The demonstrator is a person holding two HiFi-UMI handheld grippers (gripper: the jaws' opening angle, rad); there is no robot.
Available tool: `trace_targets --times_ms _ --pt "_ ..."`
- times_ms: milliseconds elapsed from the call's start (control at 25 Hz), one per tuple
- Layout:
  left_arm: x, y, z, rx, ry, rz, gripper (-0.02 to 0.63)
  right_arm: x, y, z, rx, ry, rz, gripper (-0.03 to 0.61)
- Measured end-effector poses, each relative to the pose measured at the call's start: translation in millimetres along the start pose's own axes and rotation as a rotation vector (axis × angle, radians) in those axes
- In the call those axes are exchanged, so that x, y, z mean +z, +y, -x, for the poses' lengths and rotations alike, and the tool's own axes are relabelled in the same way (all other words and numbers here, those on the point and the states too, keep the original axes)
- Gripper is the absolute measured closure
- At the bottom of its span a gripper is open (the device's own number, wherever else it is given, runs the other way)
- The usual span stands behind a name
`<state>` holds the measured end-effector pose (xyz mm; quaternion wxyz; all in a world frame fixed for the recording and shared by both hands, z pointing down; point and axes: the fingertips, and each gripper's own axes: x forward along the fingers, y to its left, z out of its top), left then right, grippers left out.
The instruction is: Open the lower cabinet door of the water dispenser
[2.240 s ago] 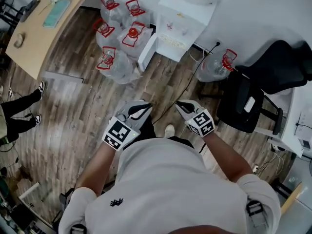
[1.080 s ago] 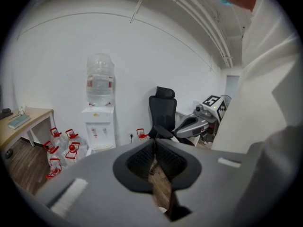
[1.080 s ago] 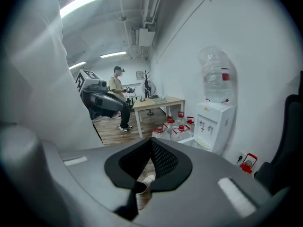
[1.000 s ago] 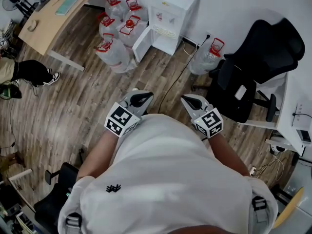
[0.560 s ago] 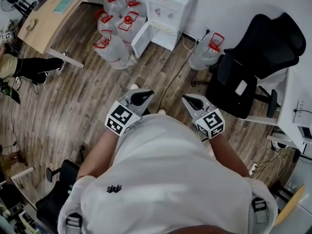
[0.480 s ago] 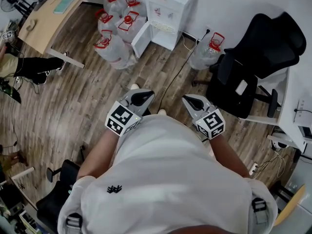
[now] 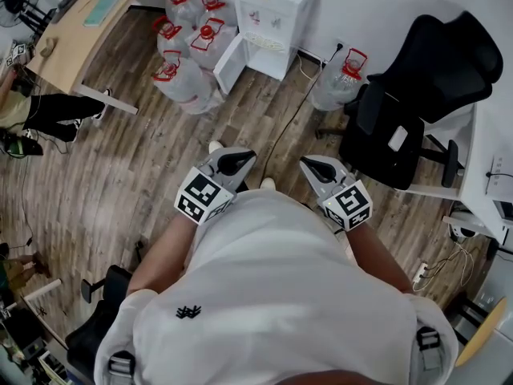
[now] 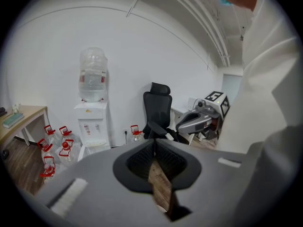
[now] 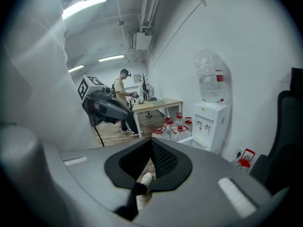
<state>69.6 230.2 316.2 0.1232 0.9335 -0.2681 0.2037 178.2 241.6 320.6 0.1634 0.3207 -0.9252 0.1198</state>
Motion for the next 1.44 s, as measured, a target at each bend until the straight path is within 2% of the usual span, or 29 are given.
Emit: trace_targets --times_ms 560,1000,1240,1440 --pt "8.8 0.2 -10.2 0.003 0.012 -0.021 0.557 7.1 -8.6 0.7 0.011 -0.026 0.004 0.575" --pt "16.2 10.1 -16.0 -0.024 0.030 -0.028 0.557 5.4 -13.6 -9.7 0.003 -0.039 -0.035 0.577" --pt "19.3 25.6 -21.0 -0.049 0.045 -0.038 0.557 11.8 -23.3 -26.6 -0.002 -0.043 -0.061 0.575" --pt "23.6 59.8 -18.1 -0.040 0.039 -0.040 0.557 23.5 -26.9 -59.0 0.013 -0.032 -0.058 0.577"
